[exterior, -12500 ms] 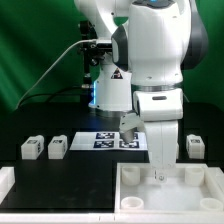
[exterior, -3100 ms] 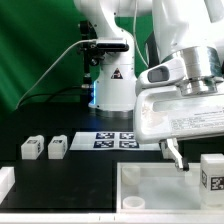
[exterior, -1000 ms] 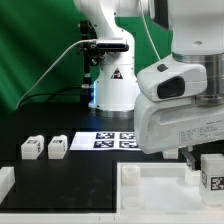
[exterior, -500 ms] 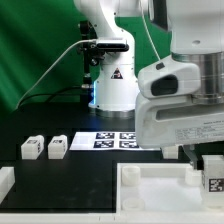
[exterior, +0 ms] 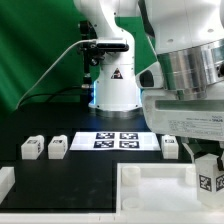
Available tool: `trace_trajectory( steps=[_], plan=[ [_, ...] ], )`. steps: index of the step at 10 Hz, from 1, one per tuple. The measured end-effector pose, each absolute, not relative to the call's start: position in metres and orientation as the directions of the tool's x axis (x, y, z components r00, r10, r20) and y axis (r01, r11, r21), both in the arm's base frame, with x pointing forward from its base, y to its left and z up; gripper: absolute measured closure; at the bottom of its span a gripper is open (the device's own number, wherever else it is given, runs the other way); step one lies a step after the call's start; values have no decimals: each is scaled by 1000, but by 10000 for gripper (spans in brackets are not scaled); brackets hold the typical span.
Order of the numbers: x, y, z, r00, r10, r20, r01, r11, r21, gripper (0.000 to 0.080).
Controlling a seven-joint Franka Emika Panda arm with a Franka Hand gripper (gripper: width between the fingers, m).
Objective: Assemble one leg
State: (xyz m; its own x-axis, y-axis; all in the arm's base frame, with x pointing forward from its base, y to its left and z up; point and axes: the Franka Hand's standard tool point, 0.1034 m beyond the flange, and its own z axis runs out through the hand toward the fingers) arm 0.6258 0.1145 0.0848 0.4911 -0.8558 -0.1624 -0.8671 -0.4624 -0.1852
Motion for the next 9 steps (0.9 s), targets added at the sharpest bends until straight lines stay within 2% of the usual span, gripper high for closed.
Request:
trace_trajectory(
  steps=[2,3,4,5,6,7,8,9],
  plan=[
    [627,114,84,287,-936,-204,-953,-258,-160,505],
    [628,114,84,94,-964,-247,-987,-58,-151,505],
    [628,118,83,-36,-963,-268,-989,73,-130,505],
    [627,118,83,39,-965,-258,-989,-2,-146,505],
    [627,118,83,62,-965,-255,-988,-23,-151,436],
    [627,119,82,68,-965,-254,-988,-30,-151,269],
    [623,121,80,200,-952,-234,-974,-166,-156,269],
    [621,125,82,434,-881,-190,-900,-413,-143,168]
  ],
)
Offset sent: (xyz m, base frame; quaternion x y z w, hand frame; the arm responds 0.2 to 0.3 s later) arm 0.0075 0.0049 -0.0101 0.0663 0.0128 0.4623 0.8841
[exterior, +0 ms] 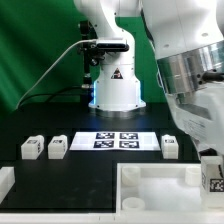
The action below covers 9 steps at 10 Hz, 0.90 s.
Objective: Assemble one leg
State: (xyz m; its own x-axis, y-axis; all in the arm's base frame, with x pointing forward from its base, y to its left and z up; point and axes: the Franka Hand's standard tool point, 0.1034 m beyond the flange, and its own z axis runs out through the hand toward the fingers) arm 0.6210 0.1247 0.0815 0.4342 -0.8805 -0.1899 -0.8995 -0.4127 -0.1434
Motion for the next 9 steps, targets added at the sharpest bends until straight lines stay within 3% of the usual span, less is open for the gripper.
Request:
trace_trajectory(
  steps=[1,5,7,9],
  plan=[
    [627,127,84,590,-793,-153,-807,-573,-143,168],
    [628,123,82,826,-558,-84,-563,-804,-192,151],
    [637,115,80,970,-244,26,-237,-959,-154,151],
    [638,112,80,968,-250,34,-242,-957,-159,153]
  ],
)
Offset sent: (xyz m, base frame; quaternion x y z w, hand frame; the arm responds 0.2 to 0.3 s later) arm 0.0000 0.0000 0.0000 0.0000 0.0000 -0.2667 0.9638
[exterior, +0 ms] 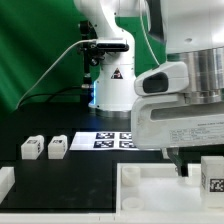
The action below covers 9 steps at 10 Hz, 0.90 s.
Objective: Assemble one leg
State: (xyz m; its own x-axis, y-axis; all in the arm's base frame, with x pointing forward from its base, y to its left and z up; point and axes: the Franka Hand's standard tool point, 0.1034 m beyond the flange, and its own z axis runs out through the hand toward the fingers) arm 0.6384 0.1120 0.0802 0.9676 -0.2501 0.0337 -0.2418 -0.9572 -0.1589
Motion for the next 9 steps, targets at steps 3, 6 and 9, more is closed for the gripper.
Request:
trace_trajectory(
  steps=[3,6,9],
  plan=[
    [638,111,80,895,-446,-2,-440,-883,-164,503],
    [635,106,78,596,-800,-70,-796,-577,-185,501],
    [624,107,77,-13,-975,-221,-974,62,-216,501]
  ],
)
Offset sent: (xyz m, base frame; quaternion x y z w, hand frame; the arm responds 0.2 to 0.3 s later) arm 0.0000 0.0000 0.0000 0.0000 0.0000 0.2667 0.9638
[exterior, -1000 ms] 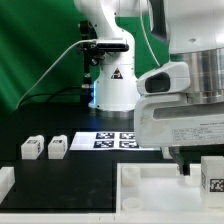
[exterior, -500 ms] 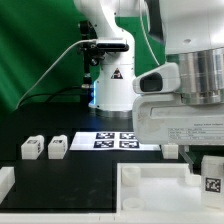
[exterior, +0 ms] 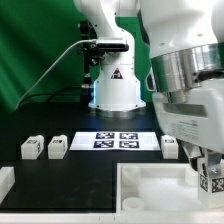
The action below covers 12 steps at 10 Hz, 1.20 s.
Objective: Assemble one leg
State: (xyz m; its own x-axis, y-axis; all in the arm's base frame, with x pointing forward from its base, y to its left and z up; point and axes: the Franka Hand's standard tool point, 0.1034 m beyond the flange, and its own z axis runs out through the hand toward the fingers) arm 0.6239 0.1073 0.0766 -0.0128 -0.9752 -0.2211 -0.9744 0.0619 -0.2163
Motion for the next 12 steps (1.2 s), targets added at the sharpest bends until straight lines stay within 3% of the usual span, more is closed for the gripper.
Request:
trace_trajectory(
  steps=[1,3,4,5,6,7,8,11,12],
  plan=[
    [622,110,77,-117,-962,-248,-964,171,-206,501],
    [622,109,77,-112,-963,-245,-964,164,-207,501],
    [622,109,76,-81,-968,-238,-968,134,-213,437],
    [622,109,76,-79,-968,-238,-968,132,-214,270],
    [622,109,76,48,-977,-209,-973,2,-232,270],
    [621,113,77,277,-948,-157,-945,-239,-224,178],
    [624,117,79,471,-874,-118,-873,-443,-203,178],
    [626,114,77,683,-729,-44,-717,-656,-235,151],
    [626,115,76,788,-615,-9,-601,-768,-221,150]
  ],
)
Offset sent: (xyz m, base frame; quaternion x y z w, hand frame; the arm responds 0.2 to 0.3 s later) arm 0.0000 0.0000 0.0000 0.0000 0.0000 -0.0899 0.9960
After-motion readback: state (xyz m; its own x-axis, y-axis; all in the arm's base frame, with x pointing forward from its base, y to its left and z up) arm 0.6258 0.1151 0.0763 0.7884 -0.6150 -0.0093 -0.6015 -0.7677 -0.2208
